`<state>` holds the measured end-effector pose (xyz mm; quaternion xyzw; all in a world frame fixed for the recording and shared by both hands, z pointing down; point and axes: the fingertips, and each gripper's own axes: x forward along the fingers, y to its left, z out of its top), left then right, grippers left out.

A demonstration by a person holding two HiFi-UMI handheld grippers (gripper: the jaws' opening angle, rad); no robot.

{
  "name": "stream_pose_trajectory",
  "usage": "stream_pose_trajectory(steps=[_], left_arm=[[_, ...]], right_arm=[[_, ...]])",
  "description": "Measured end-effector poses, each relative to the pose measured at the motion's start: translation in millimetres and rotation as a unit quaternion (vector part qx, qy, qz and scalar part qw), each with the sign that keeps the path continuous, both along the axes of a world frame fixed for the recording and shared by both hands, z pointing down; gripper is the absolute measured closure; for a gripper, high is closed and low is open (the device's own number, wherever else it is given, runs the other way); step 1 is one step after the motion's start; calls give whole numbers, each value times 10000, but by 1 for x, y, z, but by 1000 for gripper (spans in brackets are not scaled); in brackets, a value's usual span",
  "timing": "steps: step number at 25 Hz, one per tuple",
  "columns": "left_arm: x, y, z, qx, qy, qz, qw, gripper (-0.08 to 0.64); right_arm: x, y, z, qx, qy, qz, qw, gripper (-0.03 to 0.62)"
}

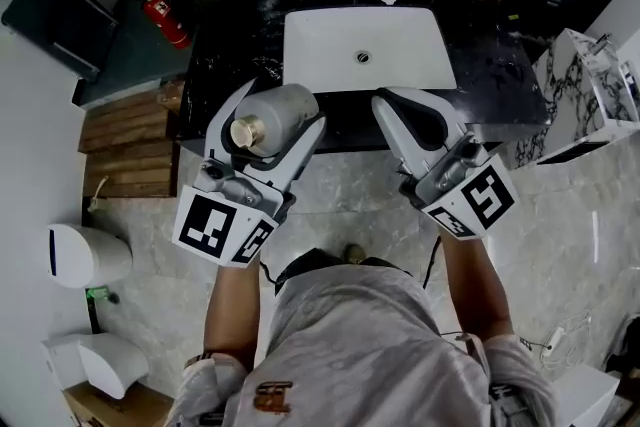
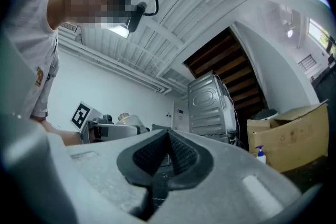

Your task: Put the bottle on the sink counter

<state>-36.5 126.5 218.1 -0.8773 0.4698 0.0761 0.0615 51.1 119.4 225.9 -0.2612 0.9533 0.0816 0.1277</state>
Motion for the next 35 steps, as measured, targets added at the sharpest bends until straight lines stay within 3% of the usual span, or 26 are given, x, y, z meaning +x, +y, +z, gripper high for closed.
stream_pose_trajectory(steps=[10,19,35], left_arm=[[5,-39,8,-133,-63,-221,9996,230],[-12,-87,13,-142,-24,-224,9996,230],[-67,-249,29,-326,-47,196,9993,230]], right_arm=[[20,-41,10,-118,107,44,9999,592],[5,-87,19,-215,186,56,9996,592],[-52,-236,38,-368,542,611,9960,592]])
